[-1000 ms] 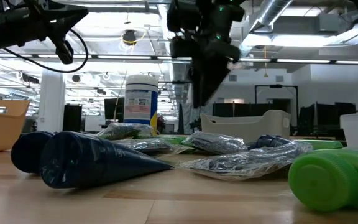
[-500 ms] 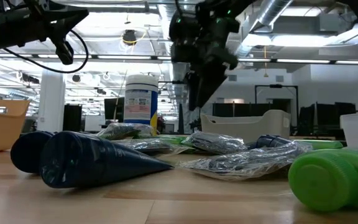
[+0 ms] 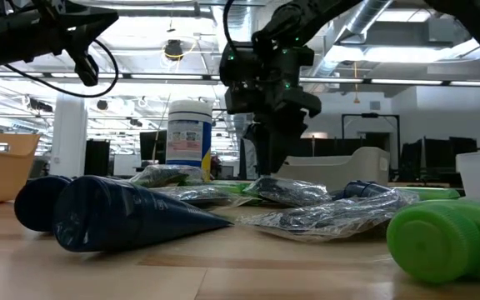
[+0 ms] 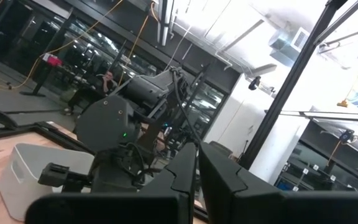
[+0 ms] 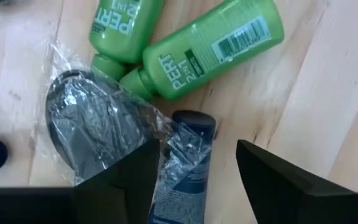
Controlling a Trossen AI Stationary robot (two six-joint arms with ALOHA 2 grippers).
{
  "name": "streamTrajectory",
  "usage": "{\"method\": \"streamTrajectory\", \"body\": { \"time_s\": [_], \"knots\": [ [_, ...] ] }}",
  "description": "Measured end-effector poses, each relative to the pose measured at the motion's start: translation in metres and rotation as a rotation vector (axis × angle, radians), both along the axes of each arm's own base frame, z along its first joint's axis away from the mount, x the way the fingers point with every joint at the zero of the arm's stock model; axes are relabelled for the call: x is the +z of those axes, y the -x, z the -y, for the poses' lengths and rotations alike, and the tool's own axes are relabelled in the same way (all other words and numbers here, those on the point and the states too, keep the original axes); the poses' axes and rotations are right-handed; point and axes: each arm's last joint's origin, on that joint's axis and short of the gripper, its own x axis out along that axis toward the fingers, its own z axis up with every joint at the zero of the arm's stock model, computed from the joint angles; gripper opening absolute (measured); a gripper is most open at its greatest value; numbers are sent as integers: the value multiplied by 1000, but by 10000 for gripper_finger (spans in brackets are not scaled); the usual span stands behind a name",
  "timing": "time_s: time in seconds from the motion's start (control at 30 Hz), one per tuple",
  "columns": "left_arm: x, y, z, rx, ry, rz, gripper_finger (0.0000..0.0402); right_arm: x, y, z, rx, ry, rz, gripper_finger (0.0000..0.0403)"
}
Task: Pick & Place Travel size toiletries
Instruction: Put the black hairbrush into the transparent bin
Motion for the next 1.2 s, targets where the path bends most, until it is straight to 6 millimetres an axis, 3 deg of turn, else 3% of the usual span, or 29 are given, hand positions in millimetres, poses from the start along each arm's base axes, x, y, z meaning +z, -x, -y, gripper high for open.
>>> {"method": "streamTrajectory", "body": {
  "time_s": [0.77, 1.0, 1.2],
  "knots": [
    [0, 0, 0, 0, 0, 4, 14, -13, 1, 3, -13, -34, -55, 177],
    [0, 0, 0, 0, 0, 4, 14, -1, 8, 7, -152, -70, -185, 176],
    [0, 0, 0, 0, 0, 3, 14, 9, 17, 8, -309, -123, -317, 204]
  ]
}}
